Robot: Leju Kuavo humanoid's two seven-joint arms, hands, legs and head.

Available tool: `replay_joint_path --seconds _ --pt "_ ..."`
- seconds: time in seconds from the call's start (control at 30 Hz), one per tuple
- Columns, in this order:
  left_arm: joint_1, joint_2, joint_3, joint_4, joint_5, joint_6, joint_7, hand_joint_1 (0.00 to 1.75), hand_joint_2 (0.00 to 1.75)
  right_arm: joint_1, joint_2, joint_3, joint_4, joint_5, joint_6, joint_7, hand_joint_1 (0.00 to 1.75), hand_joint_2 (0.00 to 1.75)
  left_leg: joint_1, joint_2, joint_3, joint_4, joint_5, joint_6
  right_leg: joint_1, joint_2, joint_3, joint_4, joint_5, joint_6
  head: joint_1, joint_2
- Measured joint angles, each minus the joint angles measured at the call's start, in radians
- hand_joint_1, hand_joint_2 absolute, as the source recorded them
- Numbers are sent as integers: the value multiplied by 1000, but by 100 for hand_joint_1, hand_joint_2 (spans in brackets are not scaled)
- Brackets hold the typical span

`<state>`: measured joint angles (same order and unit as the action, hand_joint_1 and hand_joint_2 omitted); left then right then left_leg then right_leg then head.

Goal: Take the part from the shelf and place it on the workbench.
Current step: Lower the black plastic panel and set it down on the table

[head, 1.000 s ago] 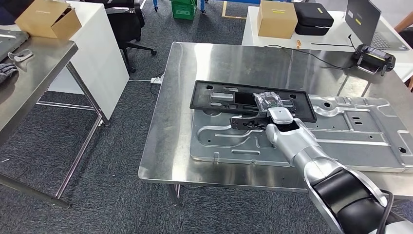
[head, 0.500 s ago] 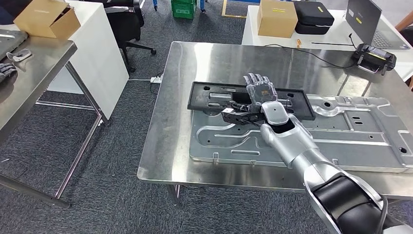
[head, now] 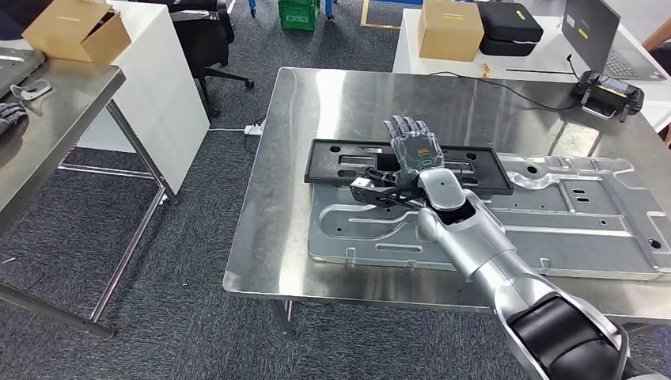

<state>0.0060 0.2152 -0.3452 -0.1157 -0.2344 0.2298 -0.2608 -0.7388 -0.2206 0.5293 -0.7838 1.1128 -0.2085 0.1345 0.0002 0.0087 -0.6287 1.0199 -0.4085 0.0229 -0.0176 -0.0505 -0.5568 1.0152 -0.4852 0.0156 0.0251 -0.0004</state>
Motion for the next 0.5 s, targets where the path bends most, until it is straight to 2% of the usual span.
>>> replay_joint_path --seconds 0.1,0.27,0.3,0.33,0.4,0.43,0.47,0.5 --pt "1 2 -9 3 -8 11 -17 0 0 35 0 -5 -54 6 -31 -11 0 0 -4 0 -1 3 -4 3 -3 0 2 -3 1 4 0 0" --pt "3 10 -38 13 -19 29 -41 0 0 115 -2 -11 -183 18 -79 -29 0 0 -4 -2 3 -5 1 17 -6 3 7 -1 -2 17 0 0" --pt "3 10 -43 14 -18 31 -44 0 0 130 -3 -13 -208 21 -86 -31 0 0 -2 -2 6 -12 6 22 -7 11 2 14 -19 17 0 0" --pt "2 11 -46 16 -16 34 -47 0 0 146 -6 -14 -232 24 -93 -33 0 0 0 -2 8 -19 11 26 -7 22 -10 48 -49 17 0 0" --pt "1 10 -50 18 -13 41 -55 0 0 181 -14 -16 -278 29 -102 -40 0 0 1 -3 6 -23 15 32 -6 40 -58 166 -126 15 0 0" --pt "1 10 -53 20 -13 45 -59 0 0 200 -18 -18 -301 32 -104 -43 0 0 0 -5 2 -22 16 32 -5 44 -82 224 -152 14 0 0" --pt "1 8 -57 22 -13 50 -63 0 0 220 -21 -19 -324 34 -105 -46 0 0 -1 -7 -1 -20 18 31 -5 45 -94 259 -160 14 0 0" --pt "1 7 -61 24 -13 55 -67 0 0 238 -23 -20 -347 36 -107 -48 0 0 -2 -9 -6 -17 19 30 -5 46 -90 258 -149 13 0 0"
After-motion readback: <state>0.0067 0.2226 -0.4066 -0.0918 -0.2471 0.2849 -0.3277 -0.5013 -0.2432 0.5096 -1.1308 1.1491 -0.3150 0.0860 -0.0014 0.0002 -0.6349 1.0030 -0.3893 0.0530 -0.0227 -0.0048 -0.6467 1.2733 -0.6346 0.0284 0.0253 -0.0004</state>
